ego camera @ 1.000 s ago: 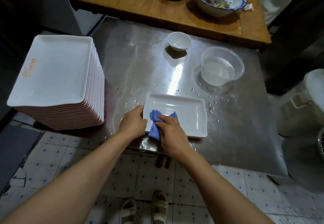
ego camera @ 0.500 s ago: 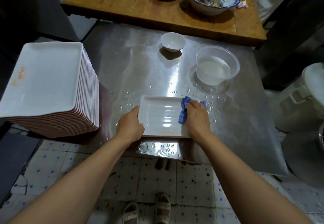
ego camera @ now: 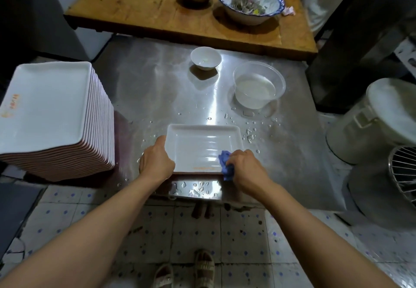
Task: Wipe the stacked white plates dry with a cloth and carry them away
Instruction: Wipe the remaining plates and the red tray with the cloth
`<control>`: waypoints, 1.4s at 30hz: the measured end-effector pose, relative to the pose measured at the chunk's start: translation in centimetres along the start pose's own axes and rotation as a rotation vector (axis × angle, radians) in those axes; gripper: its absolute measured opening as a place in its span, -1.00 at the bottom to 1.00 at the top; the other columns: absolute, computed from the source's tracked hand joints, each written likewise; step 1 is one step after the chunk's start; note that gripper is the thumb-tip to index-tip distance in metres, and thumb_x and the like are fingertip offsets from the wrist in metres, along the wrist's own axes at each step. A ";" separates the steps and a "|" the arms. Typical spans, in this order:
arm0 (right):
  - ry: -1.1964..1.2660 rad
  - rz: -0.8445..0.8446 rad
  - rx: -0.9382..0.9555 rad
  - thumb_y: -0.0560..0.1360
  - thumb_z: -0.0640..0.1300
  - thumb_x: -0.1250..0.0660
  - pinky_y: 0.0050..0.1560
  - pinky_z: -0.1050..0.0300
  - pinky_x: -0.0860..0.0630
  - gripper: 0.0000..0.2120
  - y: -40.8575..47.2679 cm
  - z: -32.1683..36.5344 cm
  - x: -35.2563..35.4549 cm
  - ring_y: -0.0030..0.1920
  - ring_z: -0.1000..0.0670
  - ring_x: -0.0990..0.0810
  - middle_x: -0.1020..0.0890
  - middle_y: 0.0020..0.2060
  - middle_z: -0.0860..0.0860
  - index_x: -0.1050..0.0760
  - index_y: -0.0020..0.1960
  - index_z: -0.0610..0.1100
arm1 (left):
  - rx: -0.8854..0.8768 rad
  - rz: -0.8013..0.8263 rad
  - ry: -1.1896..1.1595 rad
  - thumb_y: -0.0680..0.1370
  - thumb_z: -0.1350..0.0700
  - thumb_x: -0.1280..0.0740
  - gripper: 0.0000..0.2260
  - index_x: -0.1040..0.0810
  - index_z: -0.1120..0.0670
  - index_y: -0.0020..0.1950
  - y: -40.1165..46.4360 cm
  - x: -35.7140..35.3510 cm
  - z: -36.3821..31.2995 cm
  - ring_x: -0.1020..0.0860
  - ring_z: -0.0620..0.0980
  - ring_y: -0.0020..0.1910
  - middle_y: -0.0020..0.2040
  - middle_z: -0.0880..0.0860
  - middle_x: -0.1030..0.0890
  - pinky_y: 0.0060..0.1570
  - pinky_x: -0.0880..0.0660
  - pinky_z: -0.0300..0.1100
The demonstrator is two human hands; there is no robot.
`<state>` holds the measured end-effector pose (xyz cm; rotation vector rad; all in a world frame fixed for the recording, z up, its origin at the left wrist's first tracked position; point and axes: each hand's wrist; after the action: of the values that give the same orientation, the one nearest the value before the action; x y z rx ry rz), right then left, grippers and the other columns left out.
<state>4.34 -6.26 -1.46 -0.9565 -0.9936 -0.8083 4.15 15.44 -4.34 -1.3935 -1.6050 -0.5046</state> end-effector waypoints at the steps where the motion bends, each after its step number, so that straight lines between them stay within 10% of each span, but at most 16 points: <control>1: 0.021 -0.040 0.005 0.49 -0.25 -0.31 0.08 0.15 -0.37 -0.94 -0.3 0.0 0.2 0.04 -0.13 -0.50 -0.56 -0.02 -0.09 -0.54 -0.04 -0.18 | 0.012 0.005 0.019 0.43 0.32 -0.20 -0.55 -0.32 0.08 0.31 -0.2 0.1 -0.2 -0.50 0.28 0.04 0.10 0.21 -0.55 -0.06 -0.46 -0.01; 5: 0.330 -0.336 -0.093 0.43 -0.44 -0.22 -0.25 0.50 -0.33 -0.86 -1.6 -0.9 1.4 -0.23 0.01 -0.47 -0.47 -0.25 0.00 -0.53 -0.20 -0.32 | 0.019 -0.034 0.261 0.55 0.09 -0.26 -0.57 -0.23 0.07 0.38 -1.7 0.0 -1.3 -0.49 0.25 0.07 0.24 0.20 -0.37 0.03 -0.44 0.06; 11: 0.571 -0.391 -0.282 0.40 -0.55 -0.20 -0.31 0.66 -0.35 -0.89 -3.1 -3.1 2.5 -0.11 0.13 -0.61 -0.57 -0.13 -0.36 -0.48 -0.12 -0.53 | -0.488 0.010 0.465 0.50 -0.18 -0.29 -0.61 -0.50 -0.04 0.25 -3.7 -2.0 -4.3 -0.33 0.00 0.21 0.17 -0.02 -0.42 -0.05 -0.37 -0.13; 20: 0.618 -0.420 -0.314 0.43 -0.49 -0.22 -0.19 0.48 -0.42 -0.83 -4.3 -4.0 2.3 -0.17 0.13 -0.52 -0.59 -0.16 -0.04 -0.56 -0.07 -0.40 | -0.742 -0.123 0.601 -0.14 0.38 -0.49 -0.72 -0.48 0.14 -0.59 -4.8 -2.6 -5.7 -0.49 0.07 -0.45 -0.49 0.04 -0.47 -0.57 -0.19 -0.28; 34: 0.693 -0.593 -0.344 0.46 -0.39 -0.26 -0.16 0.53 -0.32 -0.74 -4.1 -2.6 4.6 -0.15 0.20 -0.48 -0.54 -0.06 0.07 -0.59 0.01 -0.10 | -0.586 -0.282 0.249 0.48 0.16 -0.34 -0.90 -0.51 0.11 -0.02 -2.3 2.3 -7.0 -0.56 0.22 -0.24 -0.24 0.13 -0.62 -0.29 -0.22 -0.12; 42: 0.847 -0.900 -0.123 0.47 -0.33 -0.33 0.11 0.31 -0.50 -0.65 -4.8 2.4 10.9 0.01 0.31 -0.52 -0.50 -0.04 0.29 -0.48 0.07 0.09 | -0.348 -0.244 -0.545 0.52 0.23 -0.32 -0.96 -0.52 0.10 -0.06 -4.0 10.3 -7.5 -0.53 0.04 -0.22 -0.23 0.03 -0.58 -0.17 -0.45 -0.09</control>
<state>3.06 -7.18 10.56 -0.1344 -0.5773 -1.8449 3.86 14.09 8.95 -1.7015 -2.2249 -0.6015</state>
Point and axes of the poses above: each hand's wrist, its own y-axis towards the middle knuckle, its own x-axis out of the back of the hand, z = x × y
